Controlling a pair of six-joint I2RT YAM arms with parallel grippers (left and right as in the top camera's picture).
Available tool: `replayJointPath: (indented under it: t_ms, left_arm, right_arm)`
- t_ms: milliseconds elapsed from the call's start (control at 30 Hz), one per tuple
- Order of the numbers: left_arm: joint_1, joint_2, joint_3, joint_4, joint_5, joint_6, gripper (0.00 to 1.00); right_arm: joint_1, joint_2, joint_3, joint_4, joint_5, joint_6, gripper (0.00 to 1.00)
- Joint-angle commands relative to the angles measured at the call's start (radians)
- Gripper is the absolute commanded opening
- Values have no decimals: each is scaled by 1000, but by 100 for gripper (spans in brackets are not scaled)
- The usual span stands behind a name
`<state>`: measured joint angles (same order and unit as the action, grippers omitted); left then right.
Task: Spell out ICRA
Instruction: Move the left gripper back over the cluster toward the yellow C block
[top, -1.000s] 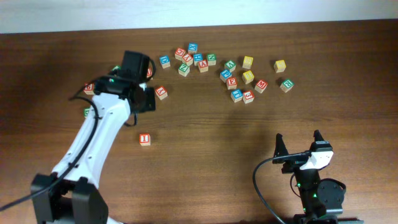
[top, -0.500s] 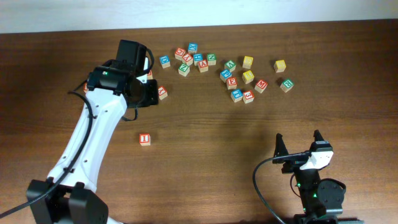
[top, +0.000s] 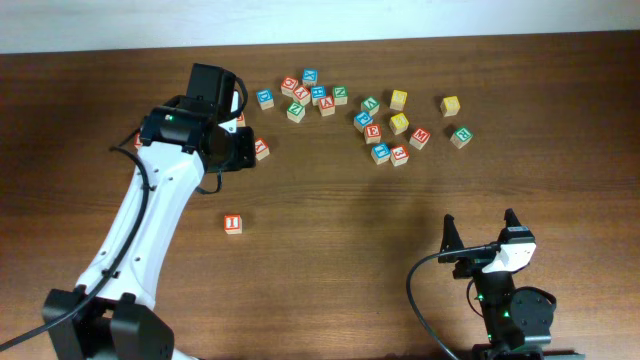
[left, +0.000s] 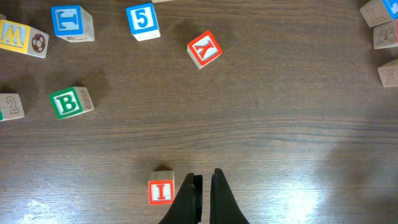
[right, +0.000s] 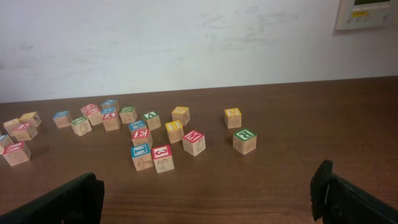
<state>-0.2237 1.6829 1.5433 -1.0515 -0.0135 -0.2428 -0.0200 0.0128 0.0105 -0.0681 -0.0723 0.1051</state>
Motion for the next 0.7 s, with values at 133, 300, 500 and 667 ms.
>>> replayJointPath:
  t_ms: [133,300,500,667]
  left_arm:
    - [3,-8,8,0,-8,2,0]
    - [3,-8,-5,6,-8,2,0]
    - [3,-7,-36,31,-8,2,0]
    - [3,-6,-62,52,-8,2,0]
  right_arm:
    - [-6,-5,-5,-6,2,3,98]
    - [-6,-5,-5,-6,2,3,98]
    - [-6,-5,-5,-6,2,3,98]
    - [-6,-5,-5,-6,2,3,98]
